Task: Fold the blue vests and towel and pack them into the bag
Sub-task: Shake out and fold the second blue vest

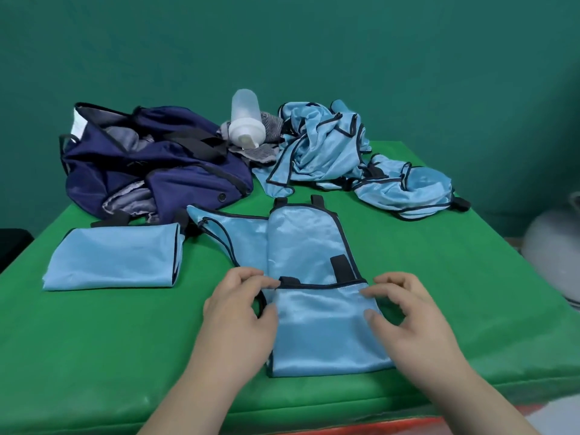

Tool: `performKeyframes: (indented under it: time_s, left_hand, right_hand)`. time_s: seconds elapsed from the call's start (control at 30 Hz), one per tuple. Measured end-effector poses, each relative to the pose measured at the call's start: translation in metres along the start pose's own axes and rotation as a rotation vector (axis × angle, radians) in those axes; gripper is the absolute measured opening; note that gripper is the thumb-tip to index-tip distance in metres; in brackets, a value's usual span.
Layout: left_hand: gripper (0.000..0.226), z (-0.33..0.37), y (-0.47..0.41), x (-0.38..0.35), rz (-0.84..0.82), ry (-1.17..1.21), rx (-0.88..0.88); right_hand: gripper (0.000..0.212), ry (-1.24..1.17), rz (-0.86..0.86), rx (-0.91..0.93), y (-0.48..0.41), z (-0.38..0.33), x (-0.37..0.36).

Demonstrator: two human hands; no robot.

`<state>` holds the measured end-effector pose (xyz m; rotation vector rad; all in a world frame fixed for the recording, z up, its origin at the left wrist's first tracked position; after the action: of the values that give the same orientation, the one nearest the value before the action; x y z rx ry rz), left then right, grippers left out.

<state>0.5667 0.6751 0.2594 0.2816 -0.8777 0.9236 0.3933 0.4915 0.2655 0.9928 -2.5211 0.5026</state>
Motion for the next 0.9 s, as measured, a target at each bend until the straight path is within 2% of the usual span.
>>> performKeyframes:
  time_s: [0.1,0.3,0.53,0.77,0.9]
  left_hand:
    - [0.024,-0.006,-0.006,0.012,0.035,0.044,0.018]
    - [0.025,-0.025,-0.022,0.038,0.15,0.091,0.104]
    - [0.029,-0.052,-0.032,0.065,0.266,0.138,0.185]
    - [0.03,-0.064,-0.036,0.07,0.273,0.213,0.215]
    - [0.03,-0.064,-0.039,0.067,0.262,0.211,0.213]
  right_hand:
    - [0.028,0.017,-0.033,0.051,-0.006,-0.021,-0.011]
    - [0.02,0.147,-0.224,0.182,-0.059,-0.085,-0.075]
    - [0.033,0.252,-0.362,0.258,-0.119,-0.141,-0.17]
    - [0.033,0.485,-0.373,0.311,-0.148,-0.155,-0.226]
    - [0.017,0.54,-0.379,0.328,-0.153,-0.153,-0.233]
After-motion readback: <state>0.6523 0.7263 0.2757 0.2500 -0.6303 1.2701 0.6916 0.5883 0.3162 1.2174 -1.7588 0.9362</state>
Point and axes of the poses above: each hand's wrist, its own y-axis away from the middle knuckle, its own x-axis out of the back of the hand, z = x × y, the point moved 8 cm from there along -y, towards the middle knuckle, and after that the axes turned 13 degrees about -y, right-handed, at the moved point
